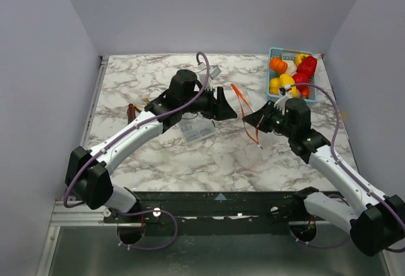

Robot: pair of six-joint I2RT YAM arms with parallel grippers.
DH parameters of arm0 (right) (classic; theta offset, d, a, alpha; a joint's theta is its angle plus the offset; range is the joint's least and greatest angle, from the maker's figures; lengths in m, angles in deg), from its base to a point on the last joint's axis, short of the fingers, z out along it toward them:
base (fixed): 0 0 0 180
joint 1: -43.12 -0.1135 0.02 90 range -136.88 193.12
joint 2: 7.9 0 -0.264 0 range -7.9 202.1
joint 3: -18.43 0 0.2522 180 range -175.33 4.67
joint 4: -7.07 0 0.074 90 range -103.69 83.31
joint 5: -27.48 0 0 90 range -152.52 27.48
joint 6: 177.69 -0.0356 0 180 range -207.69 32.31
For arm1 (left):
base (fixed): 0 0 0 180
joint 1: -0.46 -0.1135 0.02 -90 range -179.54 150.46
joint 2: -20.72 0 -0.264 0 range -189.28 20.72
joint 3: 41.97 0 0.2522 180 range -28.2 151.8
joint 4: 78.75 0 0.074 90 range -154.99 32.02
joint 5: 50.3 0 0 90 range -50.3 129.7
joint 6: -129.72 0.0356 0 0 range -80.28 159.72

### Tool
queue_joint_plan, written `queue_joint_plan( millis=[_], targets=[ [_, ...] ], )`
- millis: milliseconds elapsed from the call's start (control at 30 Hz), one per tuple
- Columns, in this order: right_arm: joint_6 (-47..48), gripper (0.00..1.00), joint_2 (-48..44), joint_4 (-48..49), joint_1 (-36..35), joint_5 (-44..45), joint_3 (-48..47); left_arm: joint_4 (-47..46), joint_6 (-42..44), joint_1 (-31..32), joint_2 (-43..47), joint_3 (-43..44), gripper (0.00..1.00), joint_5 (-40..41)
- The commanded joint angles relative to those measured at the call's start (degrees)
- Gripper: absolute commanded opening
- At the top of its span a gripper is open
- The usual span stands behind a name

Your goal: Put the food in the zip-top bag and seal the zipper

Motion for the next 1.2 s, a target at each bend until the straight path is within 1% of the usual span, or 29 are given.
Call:
queue_joint_plan(
  millis=[0,100,233,333,533,633,767,800,833,900,1167],
  targets=[
    [-3.63,0.01,0.45,7.04,-2.85,4.54,1.33,-1.02,-3.57,-1.37,-2.92,-0.01,0.56,-2.98],
    [-4.0,0.01,1.63,8.28,-4.39,5.31,0.87,0.67,-5.14,-2.4,-4.14,0.28,0.56,-1.32],
    [-4.3,0.01,2.3,8.78,-7.86,9.59,0.33,3.81,-5.68,-2.95,-5.04,1.45,0.57,2.2],
    [-4.46,0.01,3.13,9.42,-9.59,11.11,-0.09,5.34,-6.15,-3.34,-5.22,1.73,0.57,4.88],
    [-5.08,0.01,5.03,10.92,-12.77,13.41,-0.3,6.27,-6.59,-3.74,-5.36,1.82,0.63,8.05],
    [-5.23,0.01,5.59,10.92,-14.63,15.35,-0.85,7.08,-7.09,-4.09,-5.64,1.92,0.63,10.54],
    [-6.18,0.01,5.87,12.0,-17.26,19.37,-0.87,7.26,-7.53,-4.6,-6.26,1.95,0.6,11.09],
    [-6.44,0.01,6.15,12.33,-17.98,20.1,-0.87,7.12,-7.57,-4.7,-6.39,1.92,0.58,11.1],
    [-6.63,0.01,6.37,12.64,-18.7,20.96,-0.95,7.05,-7.49,-4.77,-6.44,1.92,0.53,11.01],
    [-6.73,0.01,7.06,13.24,-20.22,22.51,-1.25,7.02,-7.24,-4.92,-6.65,2.0,0.48,11.0],
    [-6.69,0.01,10.89,14.58,-24.83,26.53,-3.22,7.55,-6.64,-5.37,-7.04,2.45,0.49,10.48]
  ],
)
